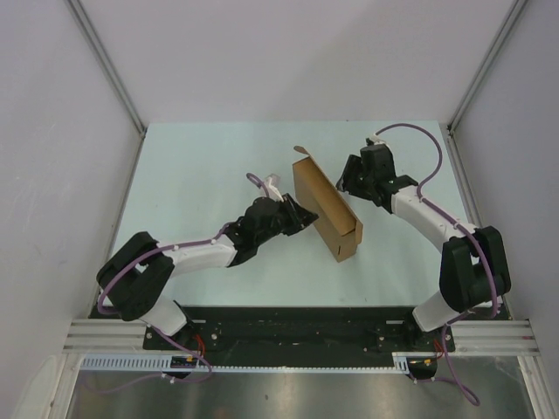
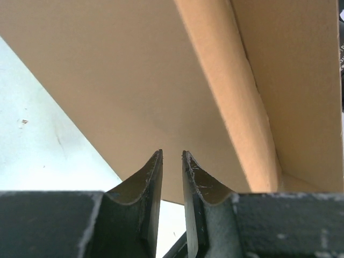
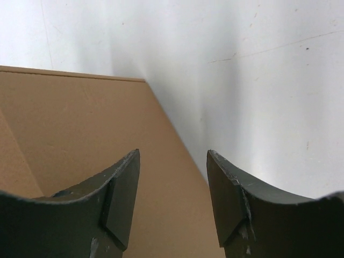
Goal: Fold the paper box
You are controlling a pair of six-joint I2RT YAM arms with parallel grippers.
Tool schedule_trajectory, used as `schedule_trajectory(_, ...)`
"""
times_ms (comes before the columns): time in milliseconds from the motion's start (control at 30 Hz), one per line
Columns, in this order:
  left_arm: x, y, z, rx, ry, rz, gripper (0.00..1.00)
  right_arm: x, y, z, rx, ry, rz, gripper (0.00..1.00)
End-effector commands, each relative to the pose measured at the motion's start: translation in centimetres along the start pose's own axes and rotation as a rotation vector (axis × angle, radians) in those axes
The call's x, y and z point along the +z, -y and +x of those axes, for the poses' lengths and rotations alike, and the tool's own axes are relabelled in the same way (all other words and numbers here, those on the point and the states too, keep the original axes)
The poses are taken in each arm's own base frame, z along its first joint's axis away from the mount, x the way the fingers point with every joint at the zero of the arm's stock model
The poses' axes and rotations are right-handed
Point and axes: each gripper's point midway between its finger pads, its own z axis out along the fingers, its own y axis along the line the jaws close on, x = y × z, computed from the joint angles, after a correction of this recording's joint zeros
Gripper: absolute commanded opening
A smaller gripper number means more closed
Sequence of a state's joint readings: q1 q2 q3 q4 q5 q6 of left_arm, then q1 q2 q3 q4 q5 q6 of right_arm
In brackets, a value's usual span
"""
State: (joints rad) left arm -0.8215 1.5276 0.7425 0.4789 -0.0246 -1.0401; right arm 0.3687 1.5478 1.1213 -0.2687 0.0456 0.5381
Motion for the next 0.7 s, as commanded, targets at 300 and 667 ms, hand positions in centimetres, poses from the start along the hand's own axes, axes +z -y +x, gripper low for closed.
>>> schedule_trajectory(300, -1.2, 0.9, -2.1, 0.018, 0.077, -0.011, 0.26, -0.7, 2.0, -4.5, 0.061, 0.078, 0.010, 0.59)
schedule_trajectory(667, -4.2, -4.7, -8.7, -0.029, 0.237, -0.144, 0.29, -6.8, 4.5, -9.0, 0.121, 0.247, 0.095, 0.62)
